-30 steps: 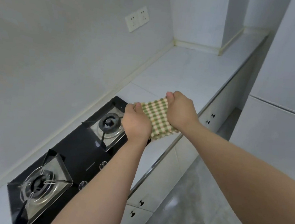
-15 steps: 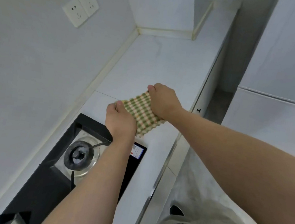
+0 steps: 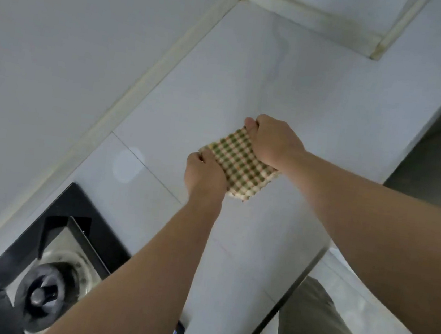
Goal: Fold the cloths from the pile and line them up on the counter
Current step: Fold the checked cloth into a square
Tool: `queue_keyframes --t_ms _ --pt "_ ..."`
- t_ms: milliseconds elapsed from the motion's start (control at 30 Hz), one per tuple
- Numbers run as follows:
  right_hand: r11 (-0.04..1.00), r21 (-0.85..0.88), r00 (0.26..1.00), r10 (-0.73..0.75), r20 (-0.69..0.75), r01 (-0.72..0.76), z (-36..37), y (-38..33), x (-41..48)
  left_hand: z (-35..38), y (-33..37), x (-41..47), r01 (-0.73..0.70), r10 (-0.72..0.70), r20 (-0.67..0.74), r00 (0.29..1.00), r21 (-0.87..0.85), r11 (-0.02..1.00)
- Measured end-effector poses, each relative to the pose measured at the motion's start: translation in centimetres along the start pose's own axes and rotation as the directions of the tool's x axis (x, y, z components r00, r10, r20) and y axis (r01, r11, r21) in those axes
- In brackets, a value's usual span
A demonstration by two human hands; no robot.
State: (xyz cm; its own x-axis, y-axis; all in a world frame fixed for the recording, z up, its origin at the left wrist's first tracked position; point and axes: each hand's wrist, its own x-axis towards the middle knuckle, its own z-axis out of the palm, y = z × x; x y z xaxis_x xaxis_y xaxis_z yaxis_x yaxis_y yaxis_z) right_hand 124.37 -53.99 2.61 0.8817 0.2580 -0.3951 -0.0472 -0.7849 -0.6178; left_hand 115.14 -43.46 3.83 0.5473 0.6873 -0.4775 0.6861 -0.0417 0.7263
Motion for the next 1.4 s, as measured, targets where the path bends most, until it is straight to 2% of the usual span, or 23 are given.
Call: queue_keyframes --t_ms 133,233,300,333,400,467,533,567,633,700,767,900,1100,1267,1400 --pt "0.995 -0.070 0.998 -0.064 0.007 0.065 -3.2 -0.6 7.4 3.5 4.5 4.6 0.011 -0.011 0.003 1.000 -0.024 1.000" --pt "0.988 -0.097 0.990 -0.127 -0.059 0.121 -5.7 -1.6 11.7 5.2 7.2 7.8 0.011 -0.009 0.023 1.000 -0.093 0.996" --pt "0.974 -0.175 0.975 -0.171 -0.140 0.146 -6.7 -1.8 13.8 5.8 8.5 9.5 0.001 0.004 0.056 0.998 -0.097 0.995" --pt "0.962 -0.229 0.957 -0.200 -0.208 0.151 -6.9 -1.8 14.5 5.9 9.0 10.1 -0.012 0.015 0.062 0.998 -0.049 0.999" --pt "0.934 -0.319 0.888 -0.277 -0.368 0.160 -6.8 -1.1 15.4 6.0 9.6 10.6 -0.096 0.092 0.029 0.995 0.211 0.973" --pt "0.902 -0.379 0.814 -0.375 -0.444 0.209 -6.3 0.0 15.3 6.1 10.1 10.4 -0.301 0.323 0.037 0.946 0.474 0.828" --pt "0.852 -0.431 0.768 -0.482 -0.421 0.298 -5.4 1.5 14.8 6.6 10.5 10.7 -0.558 0.560 0.191 0.806 0.561 0.611" --pt "0.826 -0.458 0.759 -0.520 -0.393 0.329 -4.9 2.2 14.4 7.0 10.8 11.2 -0.641 0.593 0.304 0.745 0.572 0.512" --pt "0.797 -0.497 0.772 -0.541 -0.334 0.343 -4.1 3.7 13.8 8.0 11.4 12.4 -0.708 0.541 0.472 0.696 0.576 0.409" --pt "0.799 -0.511 0.812 -0.507 -0.288 0.318 -3.4 4.8 13.5 9.1 11.6 13.4 -0.726 0.468 0.560 0.684 0.589 0.355" --pt "0.795 -0.518 0.811 -0.509 -0.288 0.315 -2.9 5.3 13.5 9.9 11.4 14.2 -0.739 0.426 0.609 0.669 0.604 0.298" --pt "0.799 -0.535 0.790 -0.505 -0.347 0.276 -2.7 4.5 15.8 10.6 12.4 17.1 -0.747 0.422 0.621 0.660 0.603 0.280" --pt "0.790 -0.564 0.778 -0.504 -0.375 0.240 -4.1 1.9 23.4 11.6 17.6 24.3 -0.770 0.466 0.628 0.624 0.597 0.227" --pt "0.775 -0.593 0.765 -0.513 -0.389 0.218 -4.9 0.5 28.3 12.8 20.4 28.3 -0.770 0.483 0.613 0.625 0.586 0.253" --pt "0.772 -0.600 0.726 -0.533 -0.434 0.209 -4.9 0.0 30.0 13.2 21.3 29.9 -0.781 0.497 0.615 0.613 0.567 0.263"
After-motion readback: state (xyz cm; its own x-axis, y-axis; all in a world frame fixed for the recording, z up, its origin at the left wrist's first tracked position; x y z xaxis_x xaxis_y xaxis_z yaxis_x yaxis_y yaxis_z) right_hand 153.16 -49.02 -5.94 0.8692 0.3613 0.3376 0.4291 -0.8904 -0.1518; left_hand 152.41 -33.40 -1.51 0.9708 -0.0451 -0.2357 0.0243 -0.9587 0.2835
